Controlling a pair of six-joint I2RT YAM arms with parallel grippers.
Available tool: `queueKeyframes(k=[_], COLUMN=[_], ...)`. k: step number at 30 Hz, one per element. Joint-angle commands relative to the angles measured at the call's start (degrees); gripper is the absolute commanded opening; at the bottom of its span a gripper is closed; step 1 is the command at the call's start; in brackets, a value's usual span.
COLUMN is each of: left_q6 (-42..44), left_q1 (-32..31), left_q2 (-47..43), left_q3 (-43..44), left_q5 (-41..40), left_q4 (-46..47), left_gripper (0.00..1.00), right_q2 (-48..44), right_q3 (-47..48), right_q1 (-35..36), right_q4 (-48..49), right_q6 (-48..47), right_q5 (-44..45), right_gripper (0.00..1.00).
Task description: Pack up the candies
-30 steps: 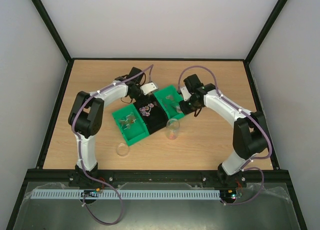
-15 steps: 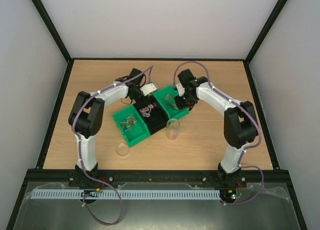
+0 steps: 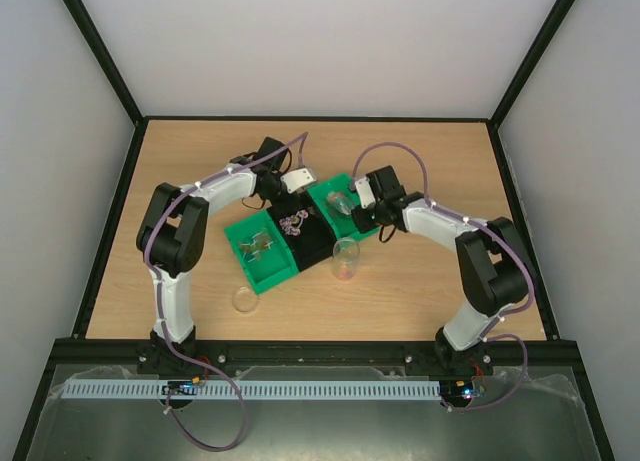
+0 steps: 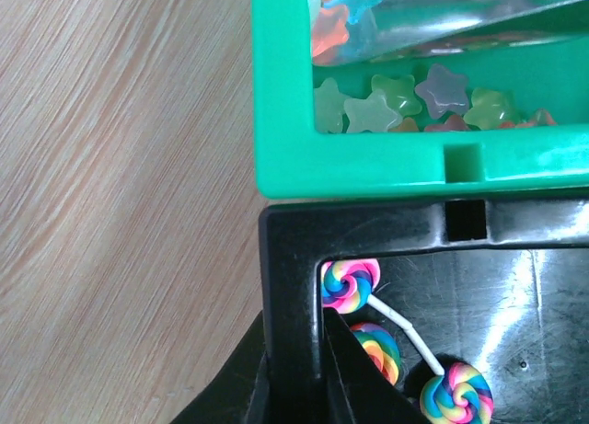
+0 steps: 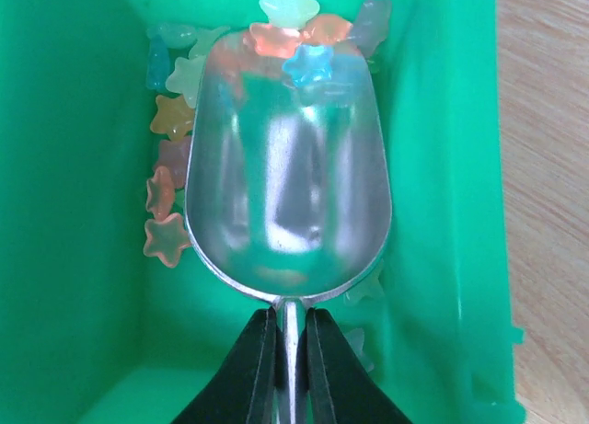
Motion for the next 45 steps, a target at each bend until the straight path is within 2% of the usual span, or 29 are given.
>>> queueKeyframes(k=[1,6,12,19,29,31,35,38,45], left_q6=[4.34,2.55,1.08,0.03,-0.28,-0.56,-1.39,-2.32,-4.13], left_q1=[0.99,2.09,2.53,3.34,4.03,4.13,4.29,4.52,5.64], left_q2=[0.47,2.20,2.98,3.32,3.08,3.12,3.00,2.63,1.53], left_q3=[1.41,3.77,5.02,5.98,6.15,6.16,6.30,6.57,8.44], left_q5=[2.94,3.42,2.81,2.41,2.19,2.18,2.40,2.82,3.63], left_q4=[-2.65,-3.06,-3.29,-4.23,-4.93,-4.95,-4.89,-4.59,-5.11], left_gripper=[0.02,0.06,0.17,0.33,0.44,0.51,0.72,0.97,0.99], right_q2=[-5.10,-6.66,-10.15,-13.91,-22.67,-24.58,-27.95,-30.25,-37.01], right_q3=[-9.52,-12.24,-15.31,-16.81,-23.50,-24.99,-26.37,-26.44,-25.52], right_q1=[-0.91,-0.91,-0.91,-1.08,-2.56,-3.18,-4.42,-5.39,-6.44], right_q4=[19.29,22.53,25.38,21.89,16.89,16.97,16.86,16.61,13.17], right_q6=[-4.24,-4.22,-4.35,-6.48,-8.82,-9.03,-8.70,-8.32,-8.88], right_q5=[0.59,0.01,-2.35,-3.51,-4.72,-5.40,-7.14,-8.50,-12.56], right_gripper=[0.01,0.01,0.01,0.01,0.01,0.01,0.01,0.01,0.01])
